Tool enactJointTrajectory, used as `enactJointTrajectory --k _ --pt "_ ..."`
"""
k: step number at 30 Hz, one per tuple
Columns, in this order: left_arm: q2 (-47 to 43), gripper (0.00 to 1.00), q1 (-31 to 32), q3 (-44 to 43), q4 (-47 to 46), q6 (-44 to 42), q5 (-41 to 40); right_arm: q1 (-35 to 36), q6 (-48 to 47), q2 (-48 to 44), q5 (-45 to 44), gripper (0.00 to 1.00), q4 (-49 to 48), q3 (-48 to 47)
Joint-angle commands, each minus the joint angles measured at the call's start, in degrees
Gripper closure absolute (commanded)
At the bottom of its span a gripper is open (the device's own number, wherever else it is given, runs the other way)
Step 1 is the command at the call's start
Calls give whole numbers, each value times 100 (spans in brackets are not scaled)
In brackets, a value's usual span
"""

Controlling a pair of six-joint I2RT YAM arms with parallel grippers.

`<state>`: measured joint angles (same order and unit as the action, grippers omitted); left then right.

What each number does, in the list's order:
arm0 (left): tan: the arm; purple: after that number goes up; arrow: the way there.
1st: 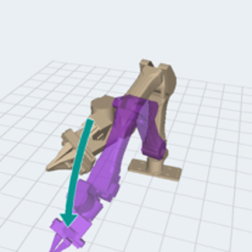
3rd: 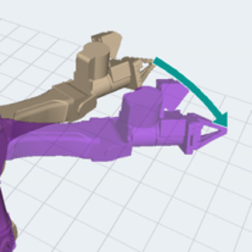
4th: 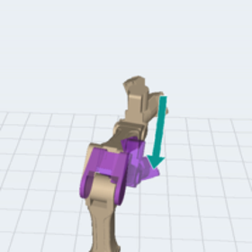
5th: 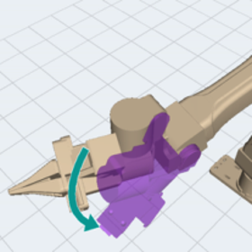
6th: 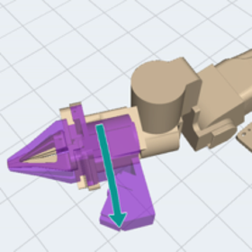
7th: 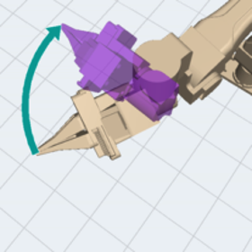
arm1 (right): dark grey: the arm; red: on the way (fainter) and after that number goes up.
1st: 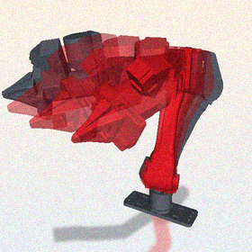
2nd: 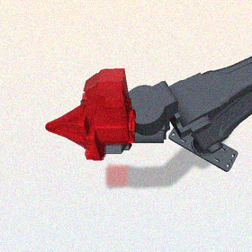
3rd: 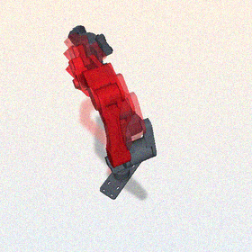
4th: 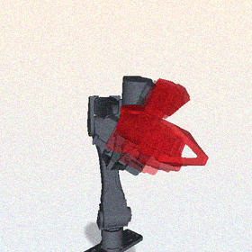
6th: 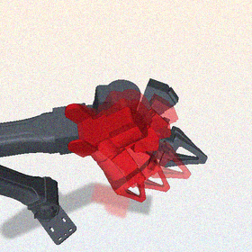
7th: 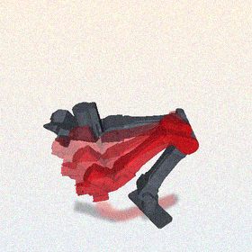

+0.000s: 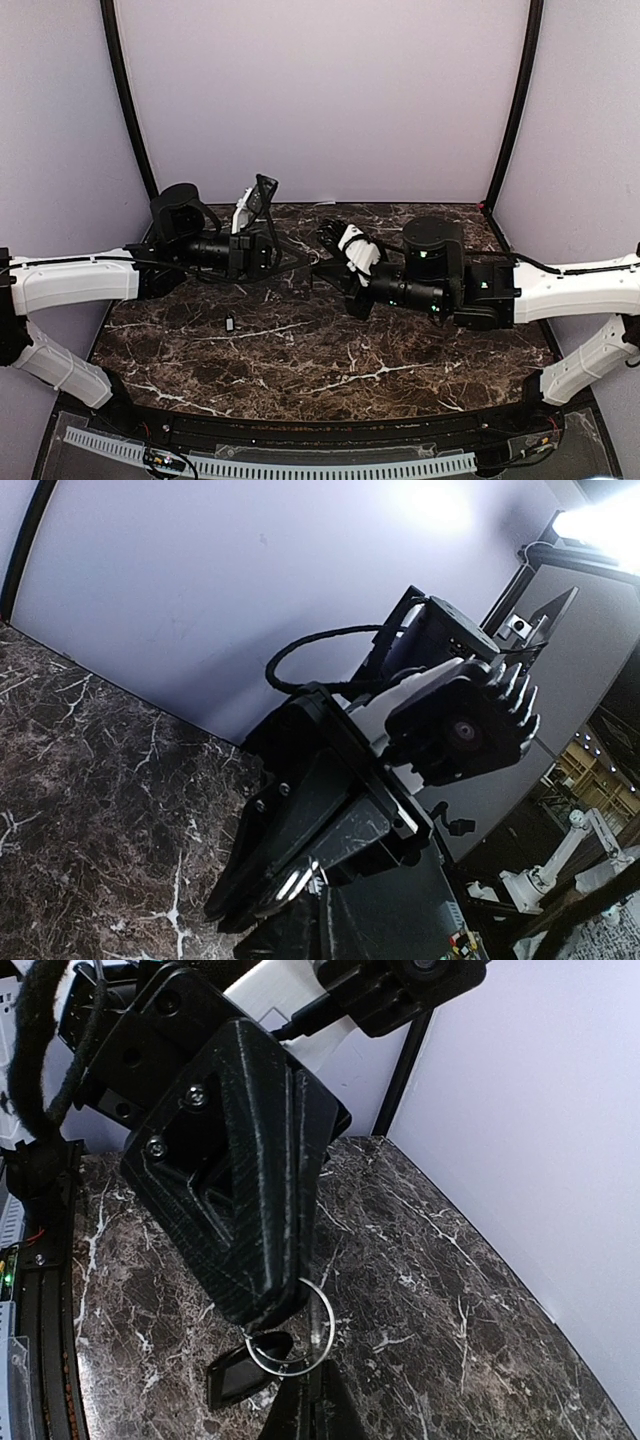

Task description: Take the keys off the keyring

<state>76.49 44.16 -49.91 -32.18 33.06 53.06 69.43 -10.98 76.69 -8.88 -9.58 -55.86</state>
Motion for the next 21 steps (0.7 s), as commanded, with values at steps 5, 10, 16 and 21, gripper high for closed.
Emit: enactJointTrajectory --k 5,10,16,21 --pt "49 100 66 -206 520 -213 594 -92 -246 -75 355 100 -216 -146" --pt "93 100 66 -233 610 -212 823 -134 -423 -22 237 100 -113 -202" --pt "133 100 66 -259 748 -232 1072 -236 -749 -7 145 100 -153 -139" --pt "211 100 71 -336 935 -302 1311 -252 -1290 -31 164 100 -347 0"
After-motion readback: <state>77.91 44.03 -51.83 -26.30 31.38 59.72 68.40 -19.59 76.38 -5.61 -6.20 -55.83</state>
